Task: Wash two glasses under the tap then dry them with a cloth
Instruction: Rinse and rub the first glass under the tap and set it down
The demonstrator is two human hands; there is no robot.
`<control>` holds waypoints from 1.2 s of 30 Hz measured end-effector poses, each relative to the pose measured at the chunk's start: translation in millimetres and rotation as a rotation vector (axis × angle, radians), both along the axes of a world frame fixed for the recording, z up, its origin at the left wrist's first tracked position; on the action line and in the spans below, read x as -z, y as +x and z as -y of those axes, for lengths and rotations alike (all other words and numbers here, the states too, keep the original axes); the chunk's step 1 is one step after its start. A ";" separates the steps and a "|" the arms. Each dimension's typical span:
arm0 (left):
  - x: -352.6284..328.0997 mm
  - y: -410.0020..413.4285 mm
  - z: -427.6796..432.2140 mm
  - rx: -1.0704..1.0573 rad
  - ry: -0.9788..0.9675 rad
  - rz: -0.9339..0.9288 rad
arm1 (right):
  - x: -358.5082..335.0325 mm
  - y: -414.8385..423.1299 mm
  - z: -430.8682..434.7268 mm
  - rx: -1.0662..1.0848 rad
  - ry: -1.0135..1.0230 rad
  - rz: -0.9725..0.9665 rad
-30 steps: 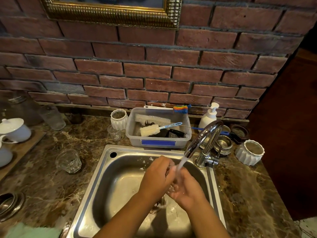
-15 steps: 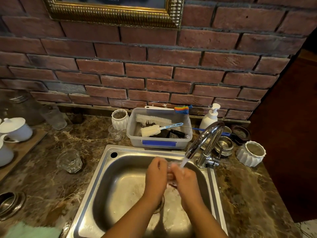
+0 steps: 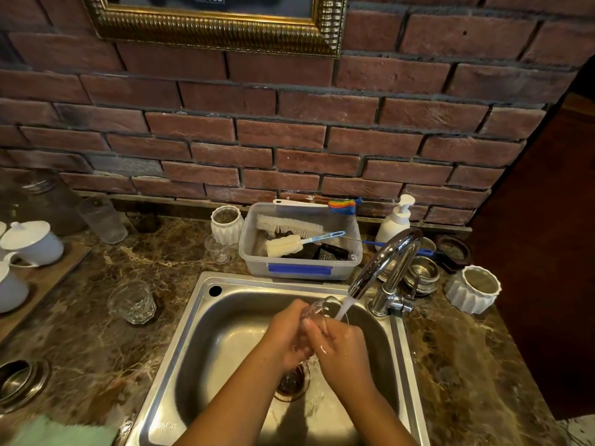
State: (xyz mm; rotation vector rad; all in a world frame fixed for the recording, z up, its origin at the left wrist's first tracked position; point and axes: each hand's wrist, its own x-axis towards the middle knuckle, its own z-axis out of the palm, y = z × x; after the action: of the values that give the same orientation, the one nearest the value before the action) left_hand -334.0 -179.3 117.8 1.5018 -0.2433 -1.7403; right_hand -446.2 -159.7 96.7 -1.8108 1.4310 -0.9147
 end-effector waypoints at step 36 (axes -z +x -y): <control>-6.7 4.8 2.6 0.063 0.040 -0.023 | 1.8 -1.8 7.1 -0.082 -0.016 -0.074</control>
State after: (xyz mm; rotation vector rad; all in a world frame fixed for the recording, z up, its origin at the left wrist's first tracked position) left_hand -329.2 -181.9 124.5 1.5167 -0.2476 -1.8204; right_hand -448.0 -166.9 94.9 -1.9183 1.3861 -0.8280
